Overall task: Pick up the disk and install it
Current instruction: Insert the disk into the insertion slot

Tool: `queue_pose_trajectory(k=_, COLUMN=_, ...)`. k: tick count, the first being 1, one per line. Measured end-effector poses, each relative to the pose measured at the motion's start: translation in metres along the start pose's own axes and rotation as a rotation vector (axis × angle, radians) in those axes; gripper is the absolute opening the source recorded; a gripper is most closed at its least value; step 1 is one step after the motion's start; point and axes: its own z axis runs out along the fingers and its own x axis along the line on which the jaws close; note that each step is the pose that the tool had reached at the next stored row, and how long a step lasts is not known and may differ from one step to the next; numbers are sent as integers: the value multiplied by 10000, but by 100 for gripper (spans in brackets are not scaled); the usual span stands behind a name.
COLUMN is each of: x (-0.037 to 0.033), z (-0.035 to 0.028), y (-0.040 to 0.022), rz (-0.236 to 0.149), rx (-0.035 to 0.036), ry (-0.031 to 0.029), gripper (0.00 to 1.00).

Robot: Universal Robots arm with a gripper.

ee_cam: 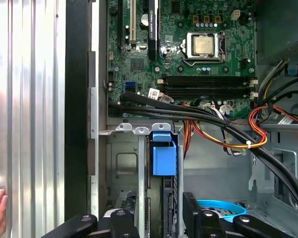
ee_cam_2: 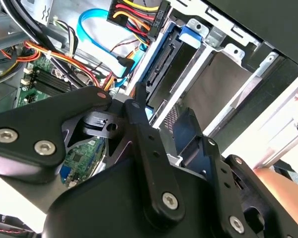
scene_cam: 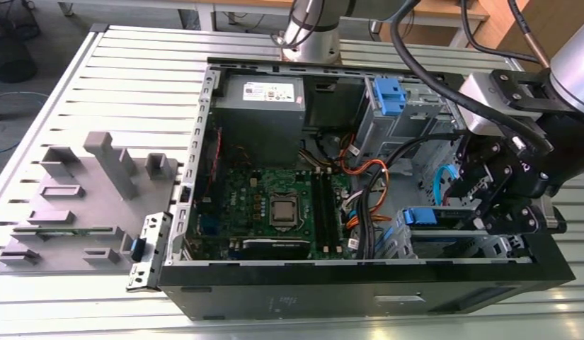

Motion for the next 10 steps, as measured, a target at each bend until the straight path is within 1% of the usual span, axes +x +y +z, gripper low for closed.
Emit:
queue_pose_trajectory(k=5, x=-8, z=17, y=-11, rz=-78, rx=8, ry=0, gripper=49)
queue_pose_trajectory(k=8, x=-11, z=15, y=-41, rz=-101, rx=8, ry=6, gripper=49)
queue_pose_trajectory(k=10, x=-12, z=16, y=-46, rz=-100, rx=8, ry=3, gripper=49)
